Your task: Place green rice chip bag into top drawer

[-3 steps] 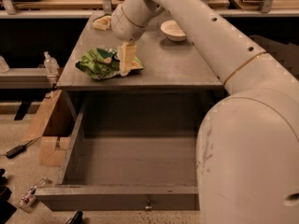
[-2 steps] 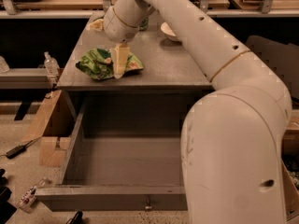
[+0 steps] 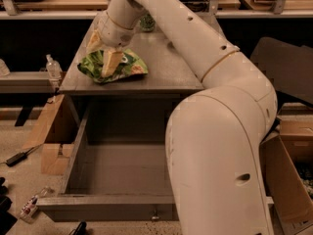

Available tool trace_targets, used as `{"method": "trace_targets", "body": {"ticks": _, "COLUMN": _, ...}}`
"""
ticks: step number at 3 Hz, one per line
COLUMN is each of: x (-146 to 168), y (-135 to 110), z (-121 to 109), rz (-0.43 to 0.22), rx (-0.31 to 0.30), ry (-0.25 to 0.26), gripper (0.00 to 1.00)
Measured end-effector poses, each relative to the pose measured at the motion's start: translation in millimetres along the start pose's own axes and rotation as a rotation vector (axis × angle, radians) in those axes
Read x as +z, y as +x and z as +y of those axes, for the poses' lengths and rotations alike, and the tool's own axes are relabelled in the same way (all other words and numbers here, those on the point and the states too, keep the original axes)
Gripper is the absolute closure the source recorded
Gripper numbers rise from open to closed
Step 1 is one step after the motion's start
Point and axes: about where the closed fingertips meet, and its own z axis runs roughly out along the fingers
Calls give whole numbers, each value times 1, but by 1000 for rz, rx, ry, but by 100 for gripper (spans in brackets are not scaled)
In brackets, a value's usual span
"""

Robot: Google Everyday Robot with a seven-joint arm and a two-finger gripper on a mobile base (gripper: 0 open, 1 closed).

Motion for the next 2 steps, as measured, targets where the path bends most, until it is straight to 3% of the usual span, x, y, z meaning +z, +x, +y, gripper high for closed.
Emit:
{"method": "trace_targets", "body": {"ticks": 1, "x": 4, "y": 0, "z": -1, "rz": -3, "rx": -1, "ry": 1, "gripper": 73}}
{"method": "trace_targets", "body": {"ticks": 2, "x": 8, "y": -1, "z": -2, "rz": -5, "rx": -1, "ry": 0, "gripper": 74}}
